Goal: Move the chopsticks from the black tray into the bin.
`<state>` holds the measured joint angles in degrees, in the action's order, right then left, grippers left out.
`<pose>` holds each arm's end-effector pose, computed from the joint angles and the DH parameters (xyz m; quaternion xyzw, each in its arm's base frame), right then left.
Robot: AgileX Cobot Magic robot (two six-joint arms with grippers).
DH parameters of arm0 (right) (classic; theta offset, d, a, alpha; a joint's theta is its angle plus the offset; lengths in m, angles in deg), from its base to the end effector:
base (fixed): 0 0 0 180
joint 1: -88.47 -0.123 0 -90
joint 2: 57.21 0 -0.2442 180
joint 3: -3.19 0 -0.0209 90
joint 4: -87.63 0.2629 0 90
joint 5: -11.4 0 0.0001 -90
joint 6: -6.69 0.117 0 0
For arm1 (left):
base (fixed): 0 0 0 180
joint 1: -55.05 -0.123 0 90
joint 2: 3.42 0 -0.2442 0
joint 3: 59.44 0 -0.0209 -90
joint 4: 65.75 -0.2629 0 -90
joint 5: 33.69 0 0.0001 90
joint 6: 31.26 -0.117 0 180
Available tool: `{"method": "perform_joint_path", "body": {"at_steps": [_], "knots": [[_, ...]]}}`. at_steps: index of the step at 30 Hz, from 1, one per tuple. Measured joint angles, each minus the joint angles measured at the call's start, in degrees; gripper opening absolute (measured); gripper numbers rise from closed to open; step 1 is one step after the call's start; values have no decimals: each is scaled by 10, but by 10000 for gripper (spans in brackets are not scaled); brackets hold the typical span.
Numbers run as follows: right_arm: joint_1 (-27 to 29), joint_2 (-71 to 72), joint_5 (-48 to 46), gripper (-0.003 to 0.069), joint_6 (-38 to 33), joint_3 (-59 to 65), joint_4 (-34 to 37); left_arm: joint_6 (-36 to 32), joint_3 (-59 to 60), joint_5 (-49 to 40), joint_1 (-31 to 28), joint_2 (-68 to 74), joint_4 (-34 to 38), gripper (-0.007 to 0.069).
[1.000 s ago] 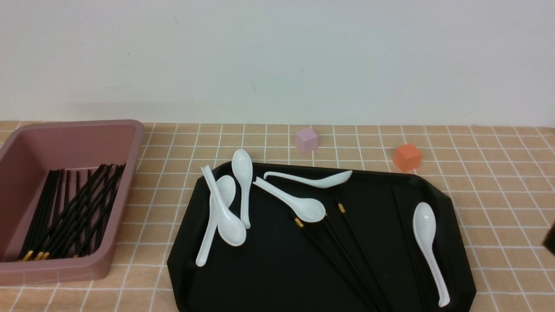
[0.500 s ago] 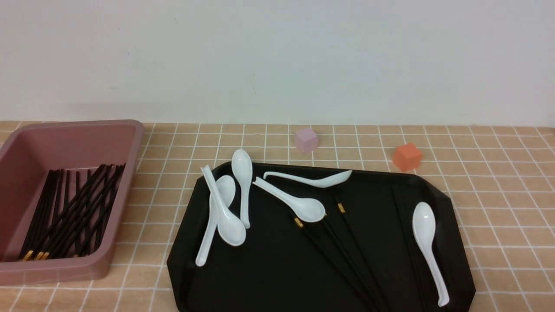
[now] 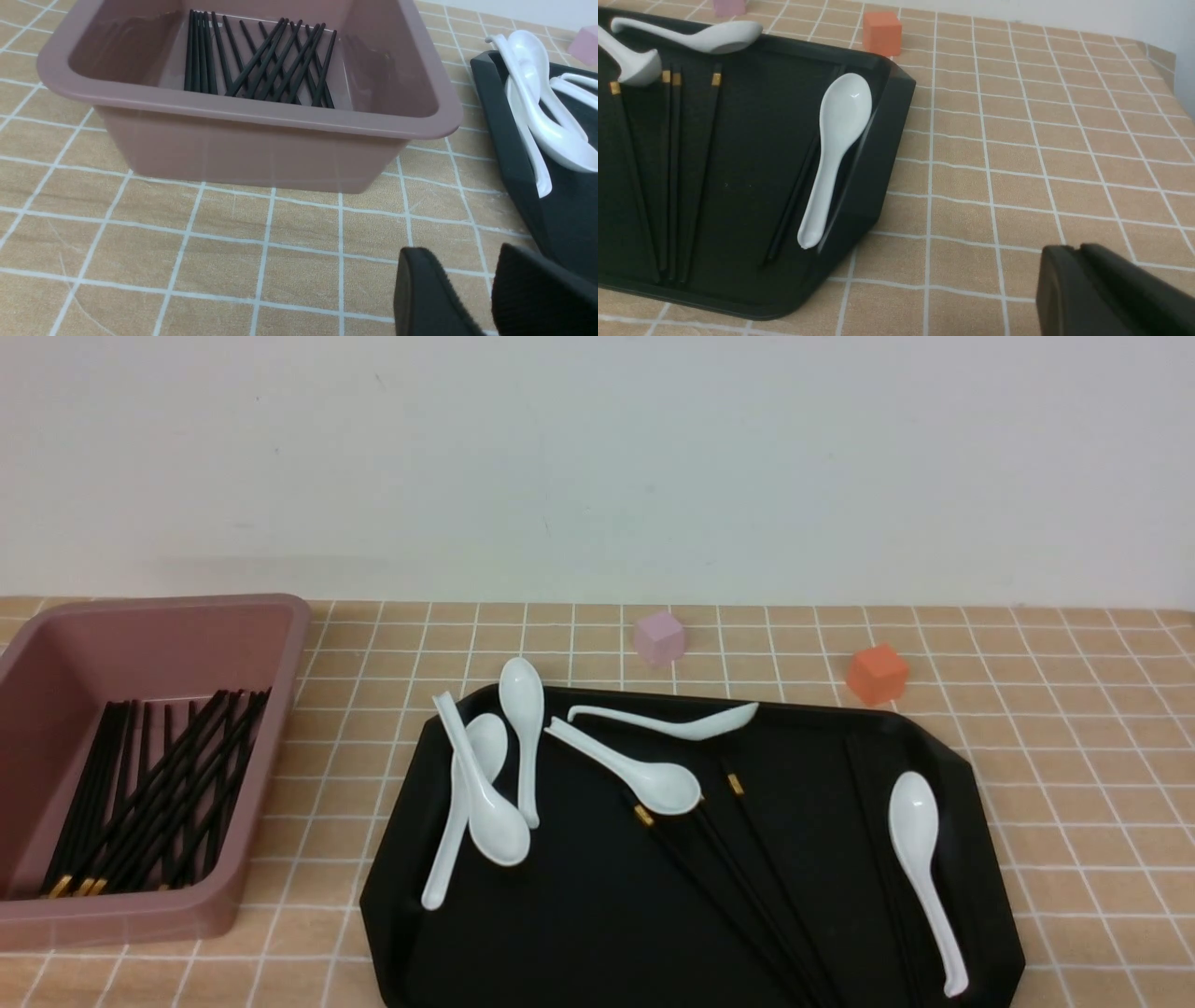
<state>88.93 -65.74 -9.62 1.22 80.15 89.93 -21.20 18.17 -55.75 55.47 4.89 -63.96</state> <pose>0.1311 0.0006 0.1674 -0.0243 0.8008 -0.0140 0.5982 0.1304 -0.0023 0.1617 -0.0762 0.8053 -0.0669 0.5842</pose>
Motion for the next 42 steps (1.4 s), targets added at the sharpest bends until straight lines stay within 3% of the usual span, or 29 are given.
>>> {"method": "perform_joint_path", "body": {"at_steps": [42], "knots": [[0, 0, -1, 114, 0, 0, 0, 0, 0, 0, 0, 0, 0, 239]]}}
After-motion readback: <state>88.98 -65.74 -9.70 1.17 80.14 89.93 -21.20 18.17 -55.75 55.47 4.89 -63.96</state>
